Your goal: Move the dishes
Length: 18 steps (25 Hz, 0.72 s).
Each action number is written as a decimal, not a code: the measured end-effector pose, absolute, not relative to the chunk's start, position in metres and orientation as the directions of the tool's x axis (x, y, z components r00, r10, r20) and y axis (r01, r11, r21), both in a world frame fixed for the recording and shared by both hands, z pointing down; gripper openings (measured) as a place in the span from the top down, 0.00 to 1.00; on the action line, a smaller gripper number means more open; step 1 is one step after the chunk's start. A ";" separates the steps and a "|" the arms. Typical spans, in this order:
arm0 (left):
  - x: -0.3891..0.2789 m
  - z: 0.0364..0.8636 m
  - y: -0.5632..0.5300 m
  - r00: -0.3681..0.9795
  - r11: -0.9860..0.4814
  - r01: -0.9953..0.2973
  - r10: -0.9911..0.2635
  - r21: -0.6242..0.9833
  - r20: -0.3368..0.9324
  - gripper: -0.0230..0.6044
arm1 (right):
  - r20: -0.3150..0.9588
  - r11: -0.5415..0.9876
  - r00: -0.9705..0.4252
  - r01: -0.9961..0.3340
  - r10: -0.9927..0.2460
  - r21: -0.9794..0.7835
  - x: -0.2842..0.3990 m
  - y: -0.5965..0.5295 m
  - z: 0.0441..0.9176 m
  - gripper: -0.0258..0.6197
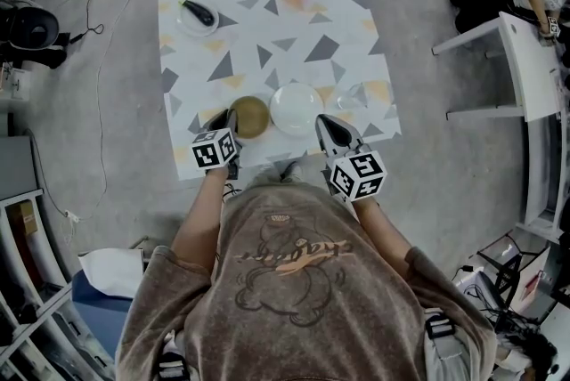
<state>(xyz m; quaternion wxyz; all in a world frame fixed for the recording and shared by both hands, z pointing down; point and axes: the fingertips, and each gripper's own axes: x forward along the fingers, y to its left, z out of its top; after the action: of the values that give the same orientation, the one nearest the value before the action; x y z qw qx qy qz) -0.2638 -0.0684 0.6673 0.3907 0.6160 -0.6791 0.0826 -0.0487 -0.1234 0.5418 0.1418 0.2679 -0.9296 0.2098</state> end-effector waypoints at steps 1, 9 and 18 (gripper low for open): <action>-0.264 0.667 -0.069 0.063 0.228 -0.901 -0.773 0.369 0.631 0.87 | 0.376 0.768 -0.816 -0.558 -0.439 -0.314 -0.048 -0.123 0.542 0.96; -0.270 0.649 -0.075 0.022 0.209 -0.927 -0.801 0.313 0.599 0.74 | 0.369 0.768 -0.817 -0.558 -0.443 -0.314 -0.046 -0.124 0.541 0.96; -0.274 0.580 -0.093 -0.003 0.133 -0.963 -0.876 0.235 0.482 0.73 | 0.336 0.770 -0.819 -0.561 -0.465 -0.303 -0.042 -0.125 0.528 0.96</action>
<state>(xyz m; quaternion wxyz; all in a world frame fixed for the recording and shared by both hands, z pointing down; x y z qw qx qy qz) -0.2740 -0.0928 0.5797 0.2668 0.6535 -0.7037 0.0811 -0.0419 -0.1246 0.5283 0.1216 0.2748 -0.9329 0.1984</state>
